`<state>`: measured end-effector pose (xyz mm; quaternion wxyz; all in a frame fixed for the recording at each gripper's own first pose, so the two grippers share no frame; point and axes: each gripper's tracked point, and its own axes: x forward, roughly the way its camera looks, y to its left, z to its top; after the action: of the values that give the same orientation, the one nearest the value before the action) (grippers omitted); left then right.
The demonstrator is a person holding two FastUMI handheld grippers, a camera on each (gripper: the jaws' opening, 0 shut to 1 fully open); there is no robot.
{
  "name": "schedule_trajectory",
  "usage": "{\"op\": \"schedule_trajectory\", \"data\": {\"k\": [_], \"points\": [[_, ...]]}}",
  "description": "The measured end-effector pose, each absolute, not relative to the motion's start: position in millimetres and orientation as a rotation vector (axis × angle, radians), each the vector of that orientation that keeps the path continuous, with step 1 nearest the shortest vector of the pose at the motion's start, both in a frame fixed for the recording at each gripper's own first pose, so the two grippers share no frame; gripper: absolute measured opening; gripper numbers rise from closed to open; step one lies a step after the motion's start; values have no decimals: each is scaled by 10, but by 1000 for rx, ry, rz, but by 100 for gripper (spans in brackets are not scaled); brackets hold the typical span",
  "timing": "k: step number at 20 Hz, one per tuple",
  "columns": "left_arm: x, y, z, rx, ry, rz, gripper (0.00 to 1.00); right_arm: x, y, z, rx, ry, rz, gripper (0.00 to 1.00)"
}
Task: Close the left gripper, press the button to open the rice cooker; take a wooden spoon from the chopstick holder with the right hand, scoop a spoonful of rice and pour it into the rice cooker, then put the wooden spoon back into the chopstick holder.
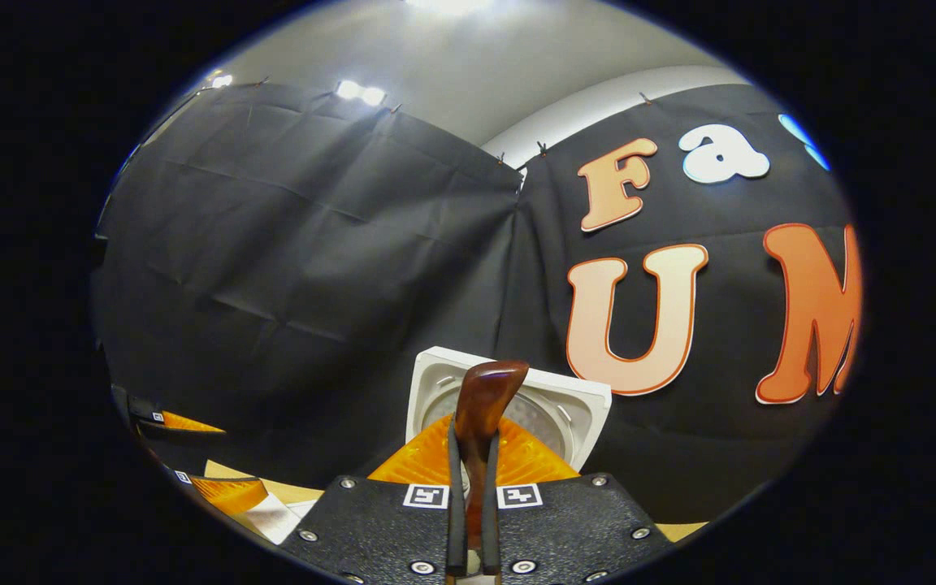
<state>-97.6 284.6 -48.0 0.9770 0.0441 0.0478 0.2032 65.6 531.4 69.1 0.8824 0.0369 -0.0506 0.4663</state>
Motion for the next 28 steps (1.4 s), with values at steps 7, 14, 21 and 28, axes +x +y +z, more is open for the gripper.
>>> {"op": "schedule_trajectory", "data": {"k": [7,14,21,28], "points": [[-854,2596,-447,72,90,373,97,799,4577,585,156,-22,859,7],[-704,2295,-477,57,91,324,96,876,3509,617,203,34,673,7],[-621,2054,-507,55,92,303,96,729,2455,556,233,73,502,7],[-467,1928,-507,48,75,315,95,585,1288,298,270,143,265,7]]}}
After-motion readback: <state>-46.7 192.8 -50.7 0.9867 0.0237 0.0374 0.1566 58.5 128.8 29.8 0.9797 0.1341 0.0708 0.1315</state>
